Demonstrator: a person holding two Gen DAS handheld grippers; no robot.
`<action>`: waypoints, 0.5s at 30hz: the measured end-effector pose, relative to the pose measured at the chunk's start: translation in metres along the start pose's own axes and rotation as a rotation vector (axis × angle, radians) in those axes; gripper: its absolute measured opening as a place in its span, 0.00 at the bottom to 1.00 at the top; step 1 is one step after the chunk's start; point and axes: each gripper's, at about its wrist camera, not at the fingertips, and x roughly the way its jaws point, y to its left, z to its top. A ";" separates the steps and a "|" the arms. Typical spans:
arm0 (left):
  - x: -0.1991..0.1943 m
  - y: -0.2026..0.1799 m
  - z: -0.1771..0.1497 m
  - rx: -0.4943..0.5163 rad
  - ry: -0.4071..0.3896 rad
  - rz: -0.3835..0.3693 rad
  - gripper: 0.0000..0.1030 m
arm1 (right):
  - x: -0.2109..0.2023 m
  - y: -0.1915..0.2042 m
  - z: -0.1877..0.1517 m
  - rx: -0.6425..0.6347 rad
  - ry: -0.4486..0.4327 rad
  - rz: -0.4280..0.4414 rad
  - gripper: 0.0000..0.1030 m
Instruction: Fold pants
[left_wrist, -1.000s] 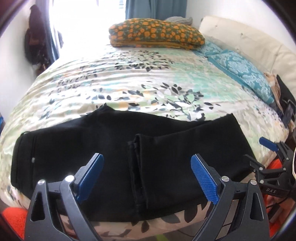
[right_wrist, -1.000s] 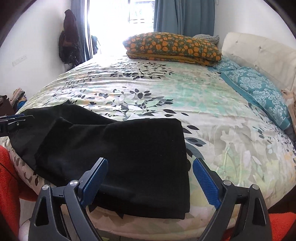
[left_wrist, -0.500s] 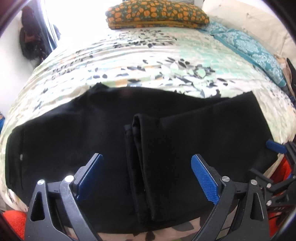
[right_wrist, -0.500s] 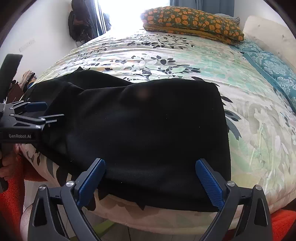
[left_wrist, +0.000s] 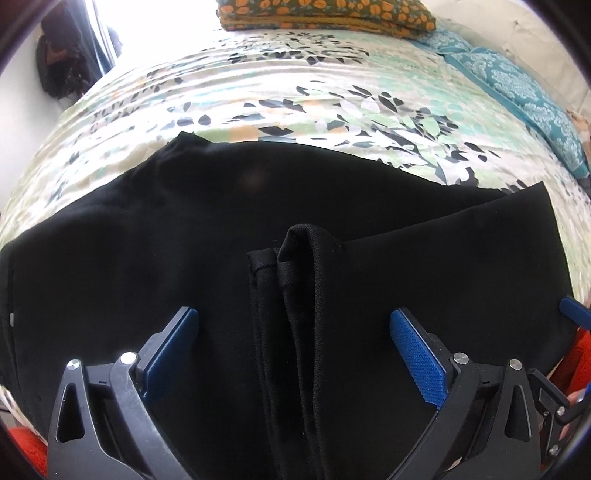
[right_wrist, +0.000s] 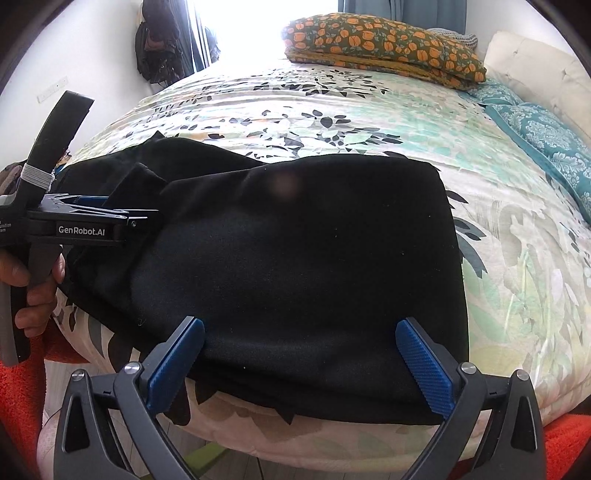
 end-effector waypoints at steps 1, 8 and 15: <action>0.000 0.000 0.000 -0.004 0.000 -0.003 1.00 | 0.000 0.000 0.001 0.000 0.001 0.000 1.00; -0.014 0.007 0.001 -0.038 -0.024 -0.019 0.98 | -0.020 -0.003 0.008 0.012 -0.058 -0.009 1.00; -0.044 0.034 0.000 -0.095 -0.088 -0.033 0.98 | -0.041 -0.004 0.014 0.018 -0.157 -0.021 1.00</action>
